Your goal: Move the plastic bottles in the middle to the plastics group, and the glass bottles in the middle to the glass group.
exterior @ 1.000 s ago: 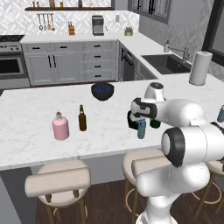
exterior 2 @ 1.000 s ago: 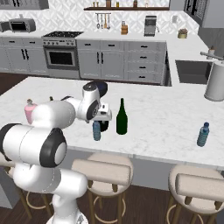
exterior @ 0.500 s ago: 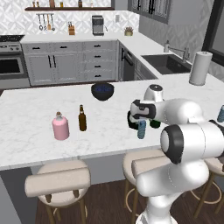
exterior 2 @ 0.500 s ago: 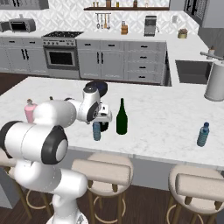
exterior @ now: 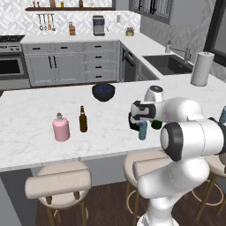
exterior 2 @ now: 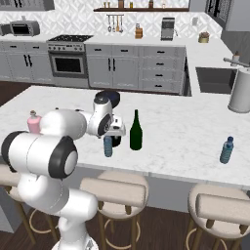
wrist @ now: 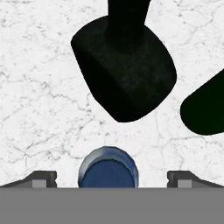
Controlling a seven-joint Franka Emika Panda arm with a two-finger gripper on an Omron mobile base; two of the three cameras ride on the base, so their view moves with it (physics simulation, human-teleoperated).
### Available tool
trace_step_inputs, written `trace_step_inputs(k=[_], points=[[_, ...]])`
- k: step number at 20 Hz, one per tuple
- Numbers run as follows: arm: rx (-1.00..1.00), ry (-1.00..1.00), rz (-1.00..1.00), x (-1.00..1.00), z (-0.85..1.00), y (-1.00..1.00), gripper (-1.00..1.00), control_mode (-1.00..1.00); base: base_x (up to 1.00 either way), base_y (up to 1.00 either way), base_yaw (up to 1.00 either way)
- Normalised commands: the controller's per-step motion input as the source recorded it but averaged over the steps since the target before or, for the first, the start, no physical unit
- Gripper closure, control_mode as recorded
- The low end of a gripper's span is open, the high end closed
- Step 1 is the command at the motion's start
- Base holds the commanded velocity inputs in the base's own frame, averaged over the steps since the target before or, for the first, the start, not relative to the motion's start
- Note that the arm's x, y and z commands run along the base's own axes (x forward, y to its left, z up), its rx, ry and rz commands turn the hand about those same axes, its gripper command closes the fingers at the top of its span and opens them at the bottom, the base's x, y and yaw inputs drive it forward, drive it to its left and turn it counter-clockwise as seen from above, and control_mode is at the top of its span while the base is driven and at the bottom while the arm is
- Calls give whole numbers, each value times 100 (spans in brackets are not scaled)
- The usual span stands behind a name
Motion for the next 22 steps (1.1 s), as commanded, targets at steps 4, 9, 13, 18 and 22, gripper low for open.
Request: trace_step_inputs(k=[4, 9, 13, 18, 22], points=[[0, 0, 0, 0, -1, 0, -100, -100, 0, 0, 0], [0, 0, 0, 0, 0, 0, 100, -100, 0, 0, 0], [0, 0, 0, -1, 0, 0, 100, -100, 0, 0, 0], [0, 0, 0, -13, 0, 0, 100, -100, 0, 0, 0], [0, 0, -2, -66, 8, -17, 100, -100, 0, 0, 0]])
